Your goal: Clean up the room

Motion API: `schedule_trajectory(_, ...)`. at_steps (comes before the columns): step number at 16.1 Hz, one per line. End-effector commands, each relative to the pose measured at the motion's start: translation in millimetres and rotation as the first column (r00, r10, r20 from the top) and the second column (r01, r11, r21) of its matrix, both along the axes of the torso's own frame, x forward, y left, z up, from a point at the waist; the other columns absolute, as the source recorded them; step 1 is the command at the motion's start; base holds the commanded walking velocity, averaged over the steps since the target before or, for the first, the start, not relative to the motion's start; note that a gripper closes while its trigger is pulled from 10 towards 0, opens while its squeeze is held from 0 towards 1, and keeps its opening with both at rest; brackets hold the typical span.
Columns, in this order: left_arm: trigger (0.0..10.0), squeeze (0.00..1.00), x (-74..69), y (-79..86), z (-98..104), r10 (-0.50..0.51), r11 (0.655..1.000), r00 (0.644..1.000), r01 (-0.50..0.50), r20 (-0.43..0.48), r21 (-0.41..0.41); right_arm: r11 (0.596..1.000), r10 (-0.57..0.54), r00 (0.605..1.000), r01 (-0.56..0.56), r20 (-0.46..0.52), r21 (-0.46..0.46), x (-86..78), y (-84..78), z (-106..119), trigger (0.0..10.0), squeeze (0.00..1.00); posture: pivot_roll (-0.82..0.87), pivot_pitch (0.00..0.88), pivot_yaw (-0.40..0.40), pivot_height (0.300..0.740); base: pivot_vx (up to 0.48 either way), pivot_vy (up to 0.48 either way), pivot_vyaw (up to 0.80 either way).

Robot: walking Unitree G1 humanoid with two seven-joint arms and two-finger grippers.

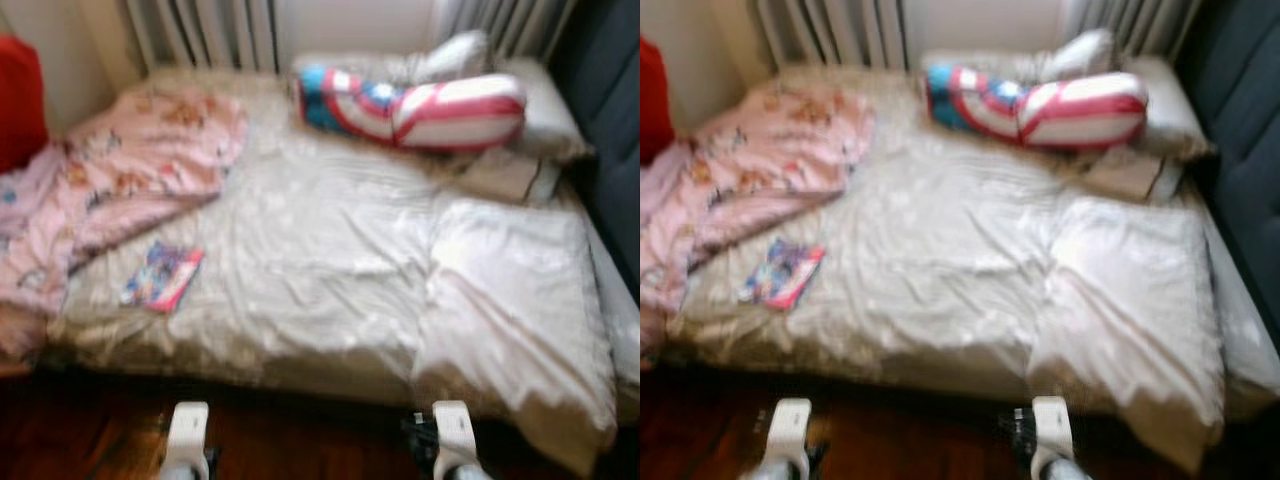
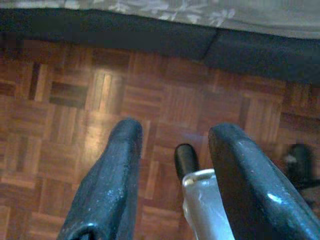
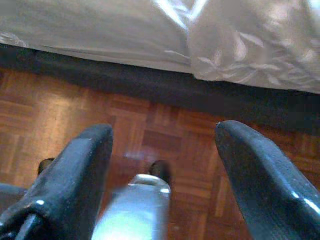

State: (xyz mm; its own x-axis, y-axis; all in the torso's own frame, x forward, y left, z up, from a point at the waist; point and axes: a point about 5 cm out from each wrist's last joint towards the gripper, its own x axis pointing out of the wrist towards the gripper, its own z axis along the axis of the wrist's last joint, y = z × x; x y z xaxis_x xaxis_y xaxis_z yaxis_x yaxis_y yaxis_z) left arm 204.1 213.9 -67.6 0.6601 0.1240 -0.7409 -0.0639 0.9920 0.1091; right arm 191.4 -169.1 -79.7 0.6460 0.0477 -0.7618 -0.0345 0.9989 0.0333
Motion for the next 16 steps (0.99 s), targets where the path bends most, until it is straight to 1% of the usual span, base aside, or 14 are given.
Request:
schedule_trajectory(1,10.0,0.00,-2.8,-6.3,-3.0,-0.005,1.000,1.000,0.004,-0.015,-0.018,1.000,-0.020,1.000,0.020,-0.021,-0.017,-5.2,-9.2,-2.0,10.0,0.00,-0.12,0.078,-0.054,0.740,0.000,-0.341,0.00)
schedule_trajectory(8,10.0,0.00,-1.9,-6.4,-2.5,-0.007,1.000,1.000,0.007,-0.012,-0.017,1.000,-0.015,1.000,0.015,-0.024,-0.009,-5.1,-8.4,-2.1,10.0,0.00,-0.12,0.076,-0.053,0.740,0.000,-0.342,-0.73)
schedule_trajectory(15,10.0,0.00,-1.7,-7.6,-2.5,-0.009,1.000,1.000,0.009,-0.010,-0.017,1.000,-0.015,1.000,0.015,-0.011,-0.006,-4.7,-8.5,-1.5,10.0,0.00,-0.11,0.070,-0.056,0.740,0.000,-0.338,0.00)
schedule_trajectory(16,10.0,0.00,-1.7,-7.7,-2.6,-0.006,1.000,1.000,0.005,-0.012,-0.015,1.000,-0.013,1.000,0.013,-0.010,-0.006,-4.7,-8.6,-1.5,10.0,0.00,-0.12,0.065,-0.055,0.740,0.000,0.000,0.00)
